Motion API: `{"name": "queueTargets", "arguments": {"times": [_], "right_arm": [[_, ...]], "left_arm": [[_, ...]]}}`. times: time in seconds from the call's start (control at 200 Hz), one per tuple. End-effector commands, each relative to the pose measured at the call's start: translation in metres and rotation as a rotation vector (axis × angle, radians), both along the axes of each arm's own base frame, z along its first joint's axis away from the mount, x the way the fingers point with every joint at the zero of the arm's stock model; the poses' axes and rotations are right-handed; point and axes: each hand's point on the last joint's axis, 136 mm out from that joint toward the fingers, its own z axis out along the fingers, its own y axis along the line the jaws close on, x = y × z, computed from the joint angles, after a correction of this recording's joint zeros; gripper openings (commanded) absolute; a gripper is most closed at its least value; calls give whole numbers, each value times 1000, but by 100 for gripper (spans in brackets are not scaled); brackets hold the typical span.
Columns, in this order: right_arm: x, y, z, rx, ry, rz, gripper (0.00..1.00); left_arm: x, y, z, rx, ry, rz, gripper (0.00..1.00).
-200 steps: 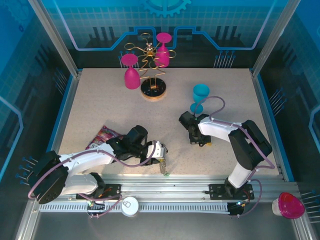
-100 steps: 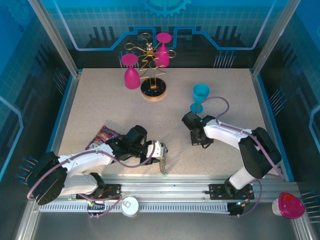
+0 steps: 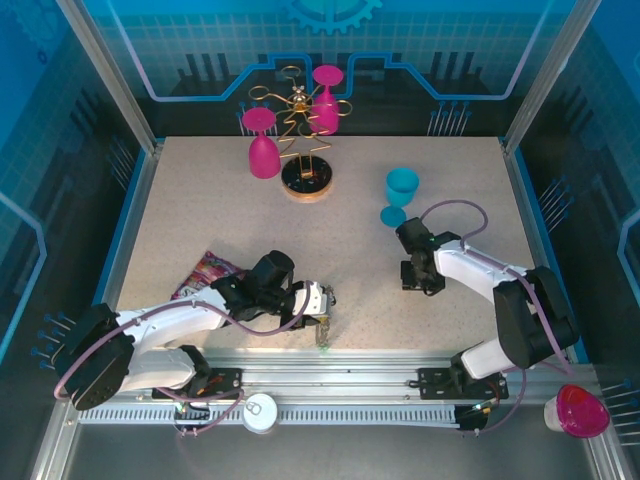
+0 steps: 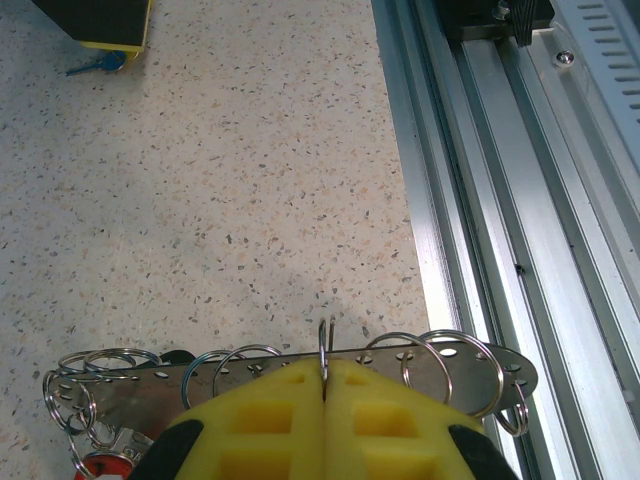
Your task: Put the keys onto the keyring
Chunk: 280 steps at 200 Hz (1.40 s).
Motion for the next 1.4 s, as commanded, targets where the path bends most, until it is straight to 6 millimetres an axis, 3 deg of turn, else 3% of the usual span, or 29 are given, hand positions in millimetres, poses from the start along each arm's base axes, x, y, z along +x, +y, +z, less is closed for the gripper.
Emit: {"name": "queueTargets", "arguments": {"times": [0.0,0.56,0.75,1.116,1.396], "right_arm": [[3,7,-3,61,-1,19,41],[13,2,-13,56,8,12,32],[14,4,-12,64,4,16,24],[14,1,-7,47,-4,14,22],[14,0,-6,32,-8,13,14]], "left_arm": [[-2,1,1,-11,-24,-11,0],[-3,1,1,-10,-22,-13,0],[-2,1,1,-9,-24,-13,0],[-3,1,1,-10,-24,-13,0],[-3,1,0,-8,-23,-16,0]]}}
